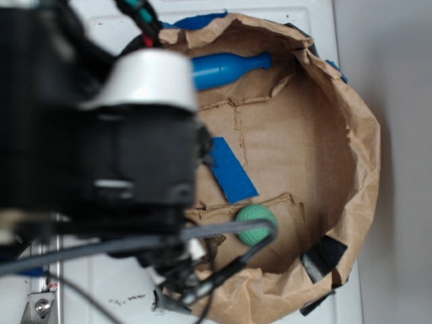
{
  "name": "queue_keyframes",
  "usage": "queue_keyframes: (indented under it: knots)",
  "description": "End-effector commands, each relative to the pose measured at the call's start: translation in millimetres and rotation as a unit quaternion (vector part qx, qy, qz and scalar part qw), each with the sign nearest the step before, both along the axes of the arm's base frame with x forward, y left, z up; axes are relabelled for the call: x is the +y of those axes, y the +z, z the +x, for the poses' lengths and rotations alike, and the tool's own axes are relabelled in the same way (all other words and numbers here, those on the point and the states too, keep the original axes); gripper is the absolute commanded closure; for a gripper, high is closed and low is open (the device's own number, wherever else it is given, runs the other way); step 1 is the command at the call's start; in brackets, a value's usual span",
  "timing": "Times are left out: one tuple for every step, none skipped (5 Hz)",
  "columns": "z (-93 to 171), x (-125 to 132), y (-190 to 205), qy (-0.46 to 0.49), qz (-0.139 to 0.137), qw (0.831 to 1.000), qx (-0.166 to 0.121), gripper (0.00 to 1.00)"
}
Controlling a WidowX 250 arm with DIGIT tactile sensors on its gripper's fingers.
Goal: Grab the rock.
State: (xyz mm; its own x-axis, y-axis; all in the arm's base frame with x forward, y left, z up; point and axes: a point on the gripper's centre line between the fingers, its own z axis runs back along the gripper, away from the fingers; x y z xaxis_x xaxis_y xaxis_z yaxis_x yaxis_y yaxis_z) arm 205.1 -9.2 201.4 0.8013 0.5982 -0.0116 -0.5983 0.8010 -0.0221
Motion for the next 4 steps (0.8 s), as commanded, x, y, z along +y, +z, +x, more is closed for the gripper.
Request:
queue_keyframes:
  knots:
    - [7,9,26,0.082,-0.044,0.996,-0.018,0.0]
    - [7,9,26,0.082,-0.044,0.996,-0.018,0.0]
    - [7,9,26,0.082,-0.044,0.996,-0.018,0.0]
    - [21,19,0,0.081,-0.029,0.996,-0.027,0.0]
